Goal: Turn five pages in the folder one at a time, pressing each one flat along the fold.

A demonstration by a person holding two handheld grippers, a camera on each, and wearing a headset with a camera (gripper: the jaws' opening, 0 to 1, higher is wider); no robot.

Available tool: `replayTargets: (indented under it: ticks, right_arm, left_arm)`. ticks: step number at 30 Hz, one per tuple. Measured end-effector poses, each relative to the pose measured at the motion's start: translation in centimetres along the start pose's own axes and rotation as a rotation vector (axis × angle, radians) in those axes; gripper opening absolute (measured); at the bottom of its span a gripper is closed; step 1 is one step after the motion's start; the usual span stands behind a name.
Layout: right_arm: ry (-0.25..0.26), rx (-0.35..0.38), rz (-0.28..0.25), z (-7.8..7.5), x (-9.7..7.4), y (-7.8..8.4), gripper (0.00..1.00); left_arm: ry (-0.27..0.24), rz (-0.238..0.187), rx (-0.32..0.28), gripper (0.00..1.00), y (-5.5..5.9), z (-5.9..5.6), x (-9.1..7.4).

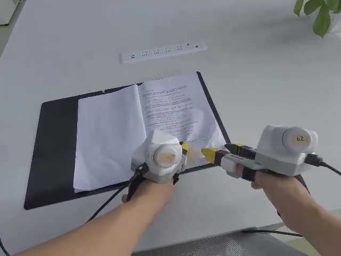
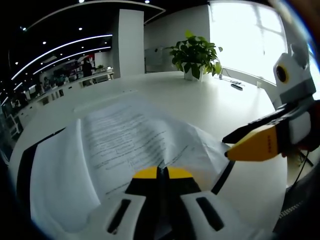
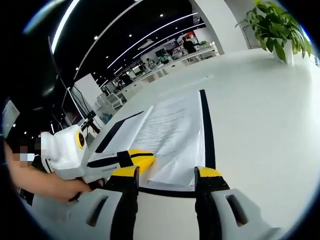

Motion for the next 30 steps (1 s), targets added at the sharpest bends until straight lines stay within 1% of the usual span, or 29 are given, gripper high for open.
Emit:
replayTargets:
  ticks: [3,7,9,14,17,21,30]
  right_arm:
    - [0.001,0.005,0.003,-0.1,0.06,0.07,0.42]
    - [0.008,0.025,0.012,-0.4,0.04,0.34,0.39]
    - [0.001,0.044,0.006,-0.47,-0.03,0.44,0.36]
    - [0.015,0.05,0.007,-0.69,-0.13,0.74,0.36]
    - [0.012,0.07,-0.003,-0.78,-0.19,0.74,0.36]
    - [0.007,0.07,-0.001,-0.78,-0.18,0.74,0.35]
    - [0.016,0.068,0.0,-0.95,-0.4,0.82,0.26]
  left_arm:
    - [0.001,0.001,-0.002,0.02,-0.03,0.04,0.05]
    - [0.003,0.002,-0.002,0.02,-0.05,0.08,0.1]
    - [0.004,0.002,-0.002,0.02,-0.05,0.09,0.11]
    - [0.003,0.002,-0.004,0.02,-0.04,0.11,0.15]
    - [0.005,0.003,-0.007,0.02,-0.06,0.15,0.18]
    - [0.004,0.003,-0.009,0.02,-0.08,0.2,0.21]
    - [0.003,0.002,-0.009,0.02,-0.05,0.21,0.19]
Point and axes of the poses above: the centre of the closed fingertips' face, and the gripper's own axes: x roughly forward along the fingers, z roughly to its left, y roughly out of its underside, the point moved 9 cm from there along -x, roughly backward along the fingers, and after that the axes turned 2 degrees about -y, right-handed, at the moved point
